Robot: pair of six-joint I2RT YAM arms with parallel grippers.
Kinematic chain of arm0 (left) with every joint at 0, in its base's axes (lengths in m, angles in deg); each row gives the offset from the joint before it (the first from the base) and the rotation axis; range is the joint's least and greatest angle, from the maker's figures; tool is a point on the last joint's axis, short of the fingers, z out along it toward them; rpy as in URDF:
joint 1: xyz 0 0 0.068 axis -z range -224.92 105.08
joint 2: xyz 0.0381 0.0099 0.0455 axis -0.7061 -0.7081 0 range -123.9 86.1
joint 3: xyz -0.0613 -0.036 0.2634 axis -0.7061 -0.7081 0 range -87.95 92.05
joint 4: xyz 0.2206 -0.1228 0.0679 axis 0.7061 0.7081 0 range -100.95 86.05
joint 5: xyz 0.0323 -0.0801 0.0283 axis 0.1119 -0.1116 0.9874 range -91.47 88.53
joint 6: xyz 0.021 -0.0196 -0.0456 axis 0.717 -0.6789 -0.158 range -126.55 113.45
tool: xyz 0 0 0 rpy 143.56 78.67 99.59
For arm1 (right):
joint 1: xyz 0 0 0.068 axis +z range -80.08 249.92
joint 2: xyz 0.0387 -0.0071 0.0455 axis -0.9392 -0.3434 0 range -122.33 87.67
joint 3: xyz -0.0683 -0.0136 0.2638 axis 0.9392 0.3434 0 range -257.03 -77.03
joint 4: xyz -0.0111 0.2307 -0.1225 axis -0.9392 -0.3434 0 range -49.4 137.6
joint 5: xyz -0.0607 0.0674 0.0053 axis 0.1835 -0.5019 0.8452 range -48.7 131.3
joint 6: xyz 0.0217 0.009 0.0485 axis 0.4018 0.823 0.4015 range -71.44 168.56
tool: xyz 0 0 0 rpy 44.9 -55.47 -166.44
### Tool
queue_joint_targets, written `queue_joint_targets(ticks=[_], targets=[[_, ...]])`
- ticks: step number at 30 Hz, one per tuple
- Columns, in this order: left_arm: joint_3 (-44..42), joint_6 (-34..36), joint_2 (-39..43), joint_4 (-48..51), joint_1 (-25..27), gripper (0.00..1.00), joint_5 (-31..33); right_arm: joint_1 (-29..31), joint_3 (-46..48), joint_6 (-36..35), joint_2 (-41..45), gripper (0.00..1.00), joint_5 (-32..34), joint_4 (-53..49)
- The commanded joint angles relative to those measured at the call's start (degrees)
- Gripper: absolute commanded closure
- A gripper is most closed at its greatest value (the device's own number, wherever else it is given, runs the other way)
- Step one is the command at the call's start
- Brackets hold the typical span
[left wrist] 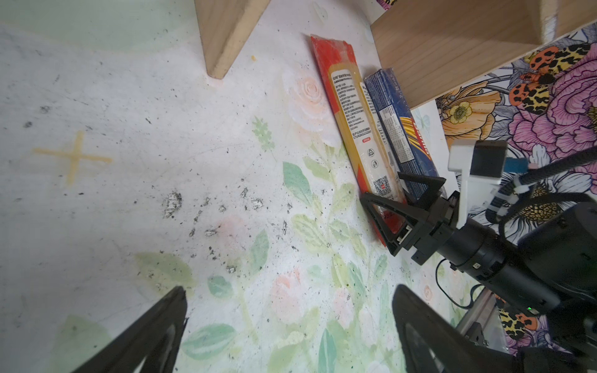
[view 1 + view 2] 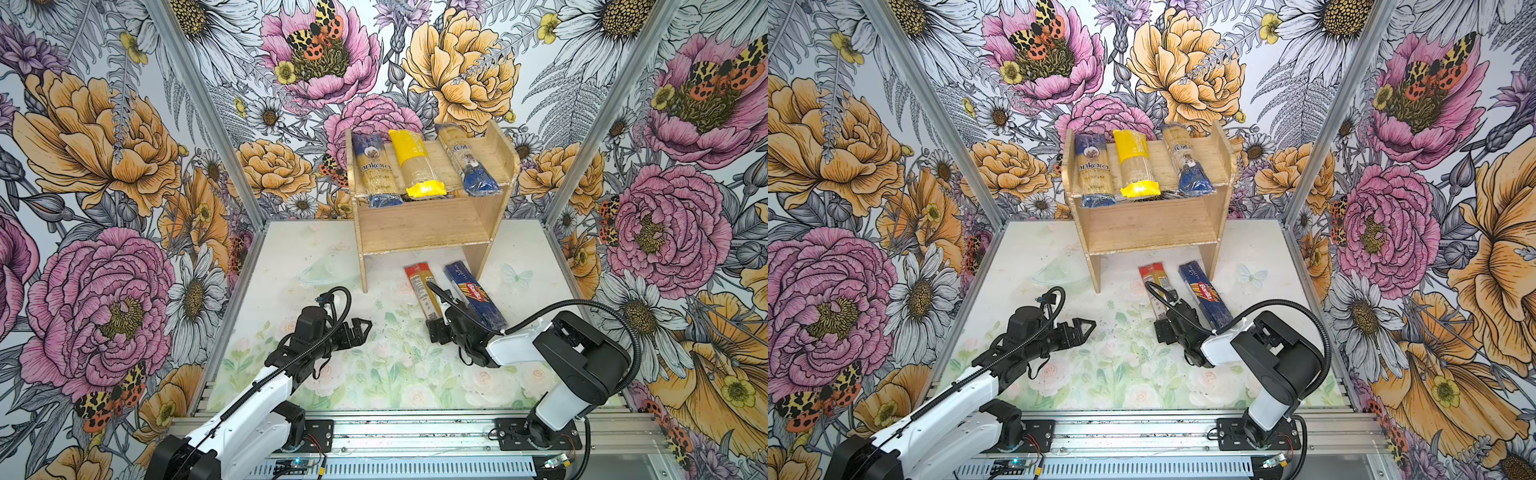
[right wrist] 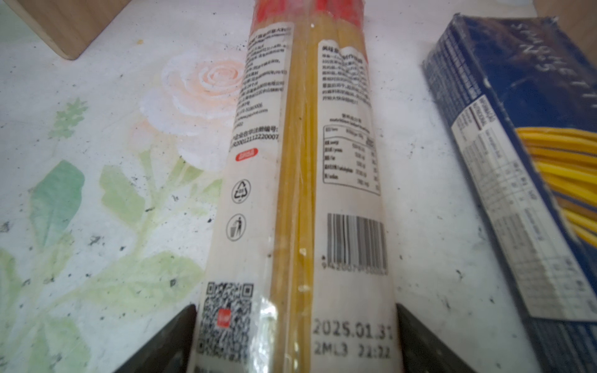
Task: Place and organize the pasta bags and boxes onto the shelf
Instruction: 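Close the right gripper on the red-capped bag's near end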
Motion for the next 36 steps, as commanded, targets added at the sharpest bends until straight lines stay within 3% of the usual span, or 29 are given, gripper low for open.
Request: queue_joint_targets(ticks=[1,7,14,24,36], targets=[[-0.7,1.2,1.1,-0.2,-0.6,0.01,-0.5,0.9,2.2,2.8,-1.5,0.10,0.3,-1.2],[-0.8,1.0,1.3,-0.1,-0.6,0.01,-0.6,1.8,3.0,3.6,-2.5,0.16,1.9,0.4],[-0.8,1.0,1.8,0.3,-0.6,0.01,-0.5,2.3,2.8,4.4,-3.3,0.33,2.0,1.0],[-0.5,1.0,1.9,0.6,-0.7,0.01,-0.5,2.4,2.7,4.8,-2.8,0.43,2.1,1.0],[-0.3,0.9,1.7,0.6,-0.7,0.01,-0.6,2.4,3.3,5.4,-0.2,0.68,1.5,1.0]])
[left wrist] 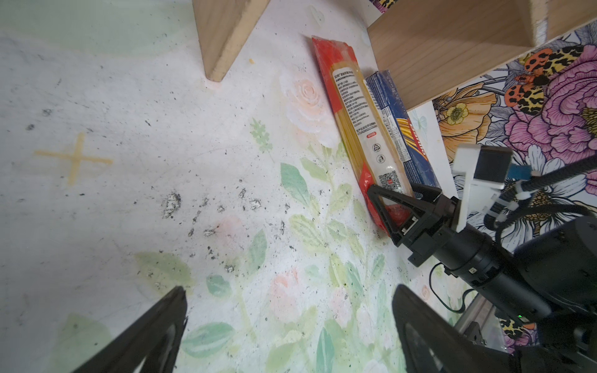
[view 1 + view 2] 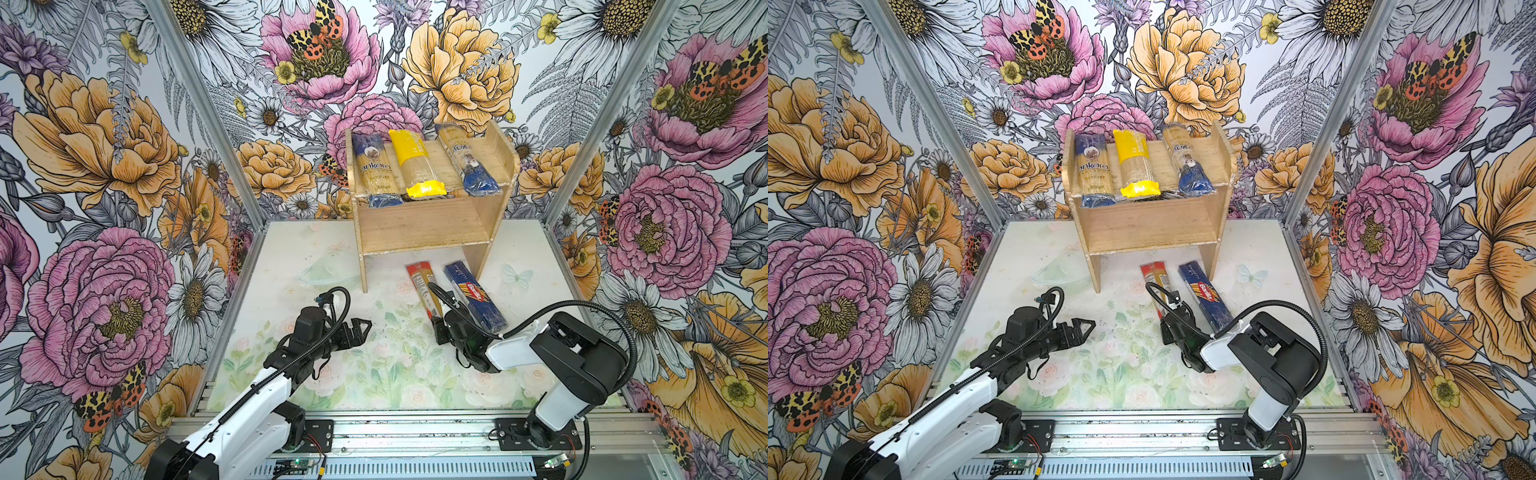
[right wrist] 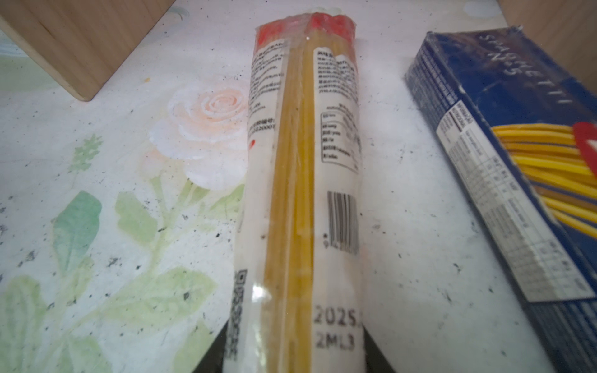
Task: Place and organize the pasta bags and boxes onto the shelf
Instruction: 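Close the right gripper on the red-capped bag's near end, then lift the red-capped bag upright with the right gripper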
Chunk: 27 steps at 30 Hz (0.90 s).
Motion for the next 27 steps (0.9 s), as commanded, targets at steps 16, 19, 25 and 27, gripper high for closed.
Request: queue_joint_targets(ticks=[16,19,25,27], targets=[[-0.6,1.1,0.8,-0.1,-0.7,0.01,-0.6,0.5,3.4,0.1,8.0,1.00,-2.7,-6.5],[-0.7,1.2,0.8,-0.2,-0.7,0.01,-0.6,0.5,3.8,0.0,10.7,1.00,-2.7,-7.6],[-0.8,1.1,1.0,-0.2,-0.7,0.01,-0.7,0.4,4.9,-0.4,15.3,1.00,-2.5,-8.6],[-0.8,1.2,1.2,0.0,-0.8,0.01,-0.7,0.4,5.3,-0.4,17.1,1.00,-2.5,-8.9]])
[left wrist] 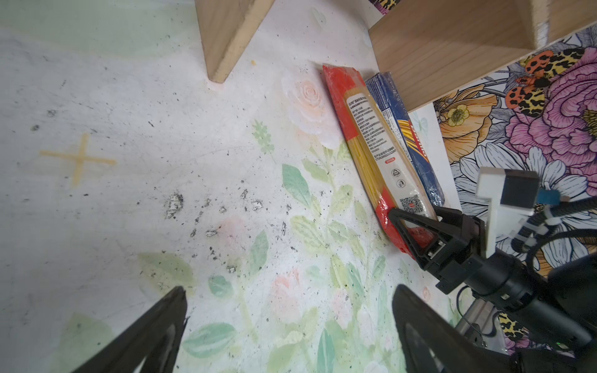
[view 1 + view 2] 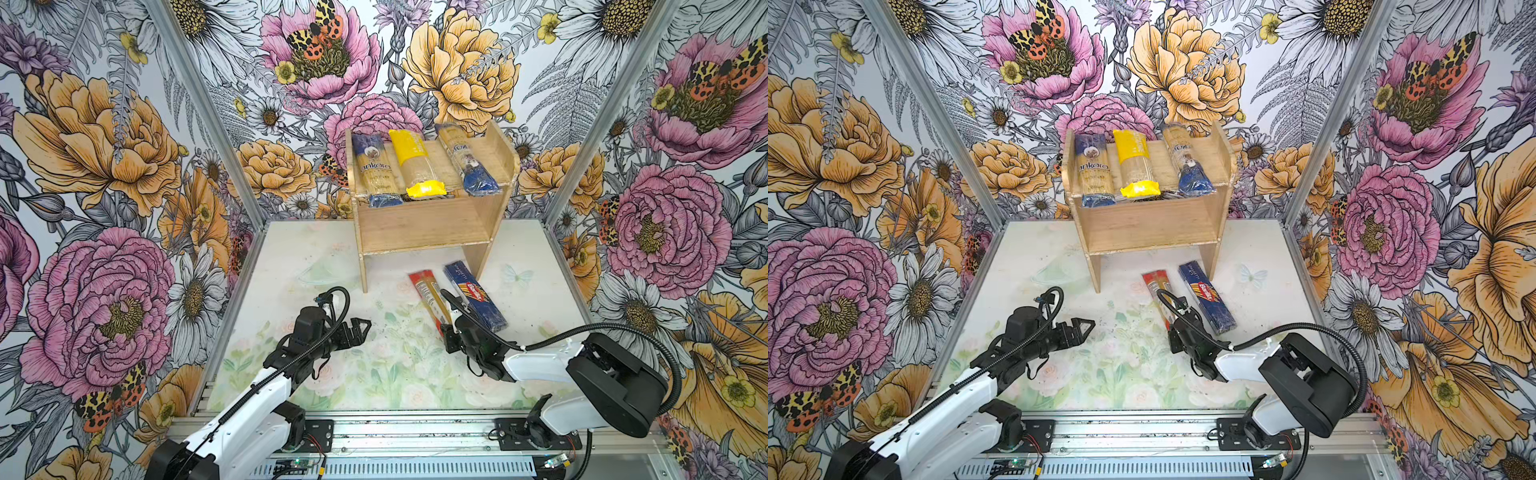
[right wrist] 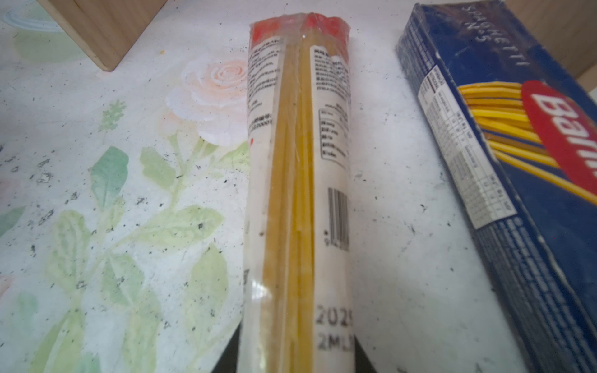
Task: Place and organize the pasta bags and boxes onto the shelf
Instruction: 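Lift the red-capped bag upright with the right gripper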
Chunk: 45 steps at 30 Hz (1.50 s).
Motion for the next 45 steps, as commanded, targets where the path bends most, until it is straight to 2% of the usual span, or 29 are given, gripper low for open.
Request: queue_joint_targets(ticks=[1,15,19,25,45], targets=[[-0.9,1.2,1.2,0.1,-0.5,0.01,-0.7,0.4,0.5,-0.5,4.7,1.00,0.3,1.8],[-1.2,1.0,2.0,0.2,-0.8,0.01,-0.8,0.4,0.8,-0.8,21.8,1.00,0.4,-4.2],[-1.3,1.0,2.0,0.2,-0.8,0.01,-0.8,0.5,-1.5,-0.1,26.3,1.00,1.3,-9.6],[-1.3,1.0,2.1,0.2,-0.9,0.01,-0.8,0.8,-7.6,-0.5,29.4,1.00,2.2,-20.2],[-1.3,0.3,2.8,0.5,-0.8,0.01,-0.7,3.8,-17.3,-0.1,35.2,1.00,1.3,-32.6]])
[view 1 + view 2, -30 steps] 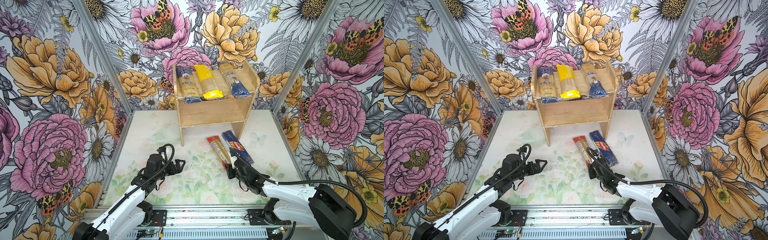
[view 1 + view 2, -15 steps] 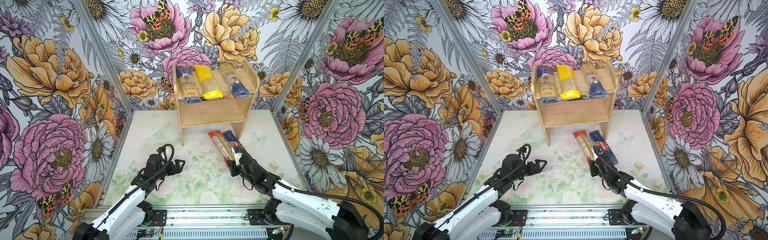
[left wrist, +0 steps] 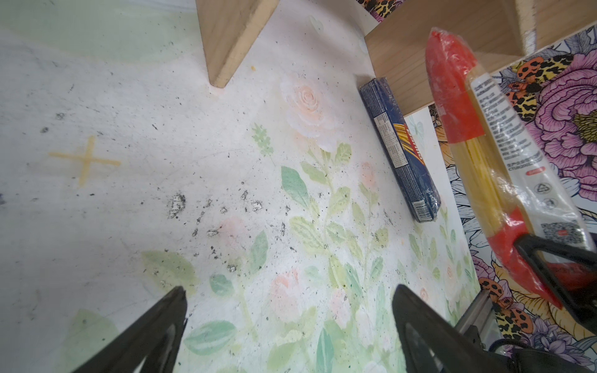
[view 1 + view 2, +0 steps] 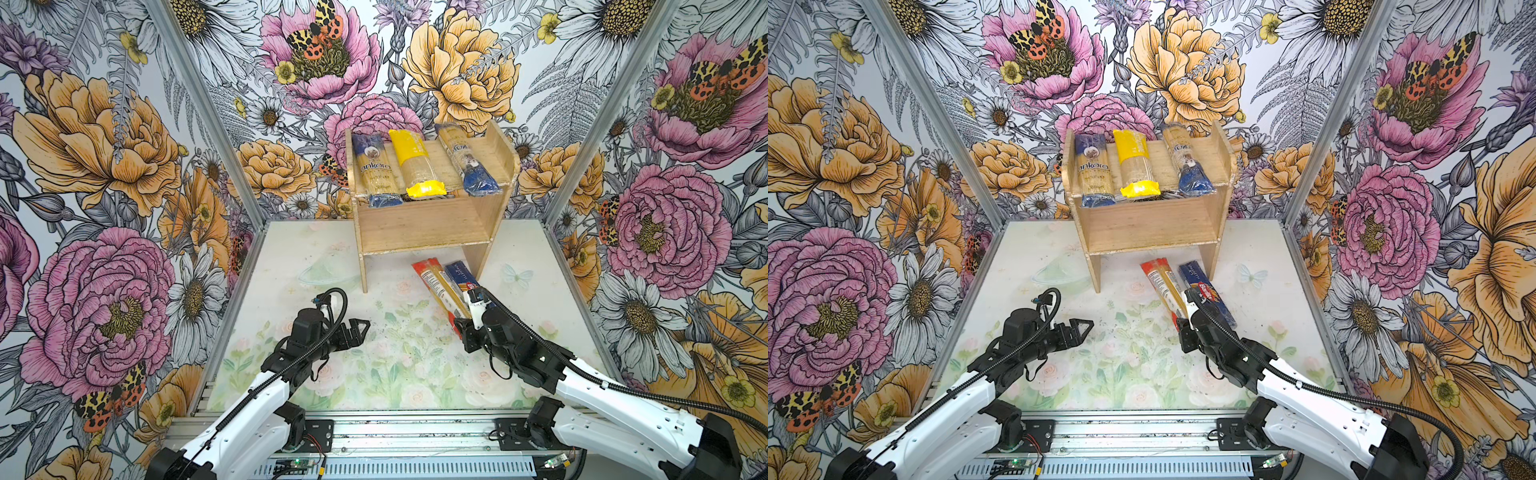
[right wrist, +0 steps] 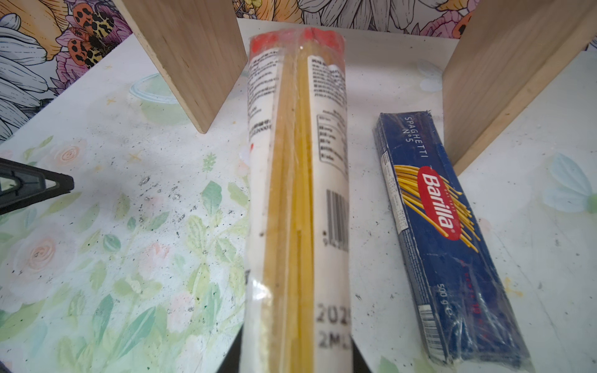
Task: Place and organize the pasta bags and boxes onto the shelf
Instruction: 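Lift the red-capped bag upright with the right gripper, then carry the upright bag toward the shelf's lower tier with the right gripper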
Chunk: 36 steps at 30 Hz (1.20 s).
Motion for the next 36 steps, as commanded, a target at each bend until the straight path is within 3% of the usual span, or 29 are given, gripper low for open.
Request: queue_joint_targets(ticks=[1,18,27,36], targets=[[-0.4,0.5,0.6,0.3,-0.4,0.01,-0.7,0.4,-5.5,0.5,3.4,1.00,1.1,7.2],[0.0,0.8,0.0,0.2,-0.3,0.01,-0.8,4.3,-13.3,2.0,4.2,1.00,2.3,5.0],[-0.1,1.0,-0.1,0.1,-0.3,0.01,-0.9,5.0,-16.2,1.7,1.8,1.00,1.8,4.4],[-0.2,1.0,-0.8,-0.9,-0.4,0.01,-1.2,5.7,-20.9,0.5,-2.4,1.00,5.6,4.5]])
